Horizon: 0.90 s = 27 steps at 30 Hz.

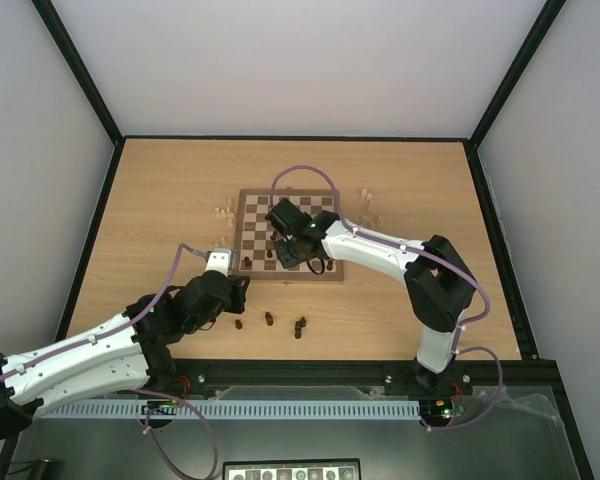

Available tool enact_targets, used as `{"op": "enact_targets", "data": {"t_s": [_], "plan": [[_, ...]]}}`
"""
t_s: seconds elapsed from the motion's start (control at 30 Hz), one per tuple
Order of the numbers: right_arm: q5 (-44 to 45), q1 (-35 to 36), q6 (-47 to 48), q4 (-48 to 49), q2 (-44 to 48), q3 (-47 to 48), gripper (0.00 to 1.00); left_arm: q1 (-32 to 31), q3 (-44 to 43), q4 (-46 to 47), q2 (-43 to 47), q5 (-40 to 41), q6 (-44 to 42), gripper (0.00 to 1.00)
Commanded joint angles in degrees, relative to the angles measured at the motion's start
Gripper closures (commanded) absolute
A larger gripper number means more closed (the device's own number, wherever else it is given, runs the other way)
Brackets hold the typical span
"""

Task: Set up the chess pieces on the board
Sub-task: Place the chess piece on the chessboard.

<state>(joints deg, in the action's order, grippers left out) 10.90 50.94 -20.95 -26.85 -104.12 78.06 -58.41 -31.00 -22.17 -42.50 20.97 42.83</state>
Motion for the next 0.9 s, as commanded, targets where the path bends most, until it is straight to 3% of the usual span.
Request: {"op": "enact_targets", "data": {"t_s": [0.0,0.87], "plan": [[0.2,0.2,0.6,-1.5,-1.6,1.0,0.91,0.6,0.9,1.3,0.2,-0.3,-0.7,0.82],[-3.8,0.7,1.2,-1.8,-2.8,4.0,0.94,1.5,0.6,1.7,-0.1,-0.7,-1.5,0.82]]}}
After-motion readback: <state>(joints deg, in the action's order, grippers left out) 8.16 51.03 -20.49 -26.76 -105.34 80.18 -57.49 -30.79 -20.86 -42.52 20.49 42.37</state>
